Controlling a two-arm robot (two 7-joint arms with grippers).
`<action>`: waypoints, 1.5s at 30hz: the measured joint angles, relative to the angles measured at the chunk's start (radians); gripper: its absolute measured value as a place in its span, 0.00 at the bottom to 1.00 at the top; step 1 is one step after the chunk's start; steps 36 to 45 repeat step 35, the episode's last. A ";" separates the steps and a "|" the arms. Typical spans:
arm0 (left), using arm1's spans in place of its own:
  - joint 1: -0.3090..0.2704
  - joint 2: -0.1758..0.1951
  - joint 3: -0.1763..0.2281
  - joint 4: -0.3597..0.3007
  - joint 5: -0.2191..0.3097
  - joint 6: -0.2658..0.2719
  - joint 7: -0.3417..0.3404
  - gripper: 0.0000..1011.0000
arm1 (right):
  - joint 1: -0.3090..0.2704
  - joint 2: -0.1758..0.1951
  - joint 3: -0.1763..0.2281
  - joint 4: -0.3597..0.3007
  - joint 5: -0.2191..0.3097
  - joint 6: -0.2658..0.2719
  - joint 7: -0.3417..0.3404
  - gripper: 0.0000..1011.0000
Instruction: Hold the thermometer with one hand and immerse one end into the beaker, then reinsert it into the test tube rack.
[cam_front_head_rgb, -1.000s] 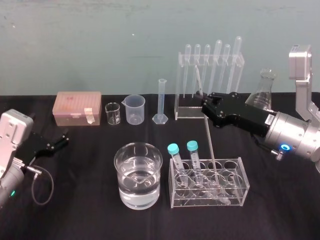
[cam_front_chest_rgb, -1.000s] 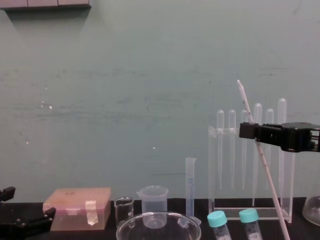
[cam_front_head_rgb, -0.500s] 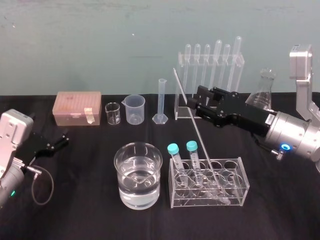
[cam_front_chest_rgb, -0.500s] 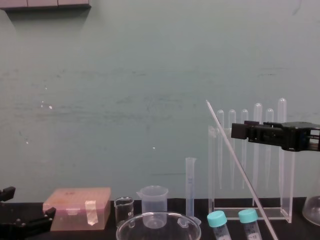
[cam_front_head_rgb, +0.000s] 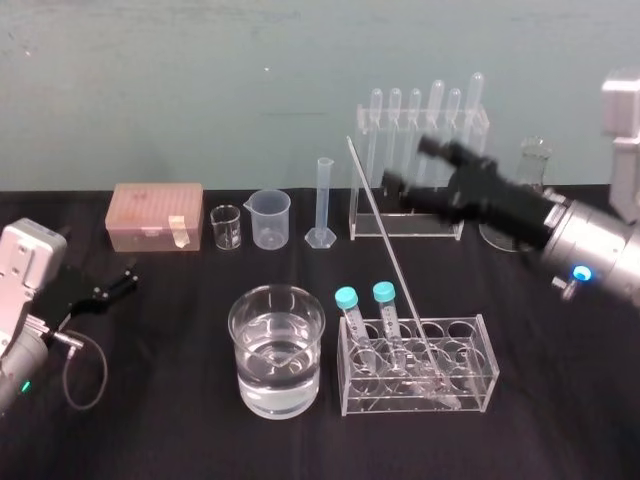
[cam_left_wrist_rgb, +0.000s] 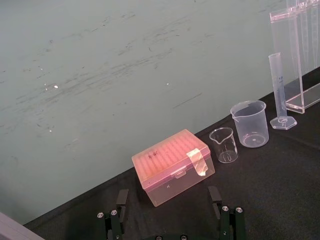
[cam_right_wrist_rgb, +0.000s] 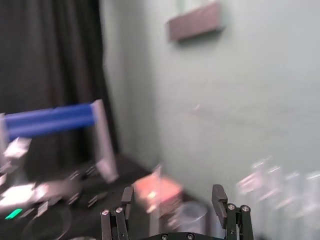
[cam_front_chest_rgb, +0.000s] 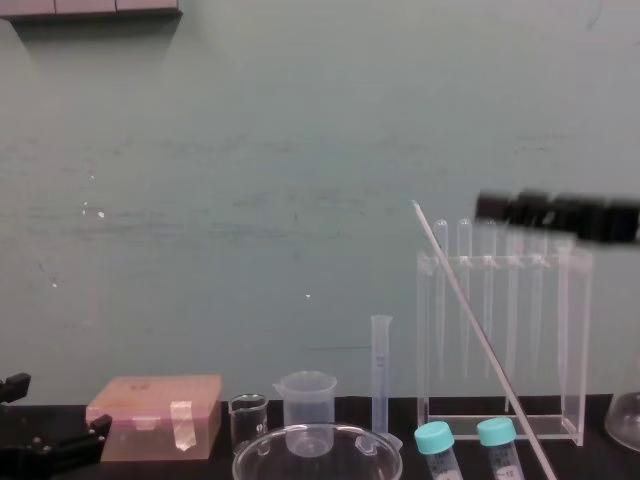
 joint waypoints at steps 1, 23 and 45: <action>0.000 0.000 0.000 0.000 0.000 0.000 0.000 1.00 | 0.000 0.000 0.000 0.000 0.000 0.000 0.000 0.99; 0.000 0.000 0.000 0.000 0.000 0.000 0.000 1.00 | -0.124 0.014 0.008 -0.008 -0.321 0.222 -0.498 0.99; 0.000 0.000 0.000 0.000 0.000 0.000 0.000 1.00 | -0.132 0.007 0.007 -0.001 -0.339 0.213 -0.505 0.99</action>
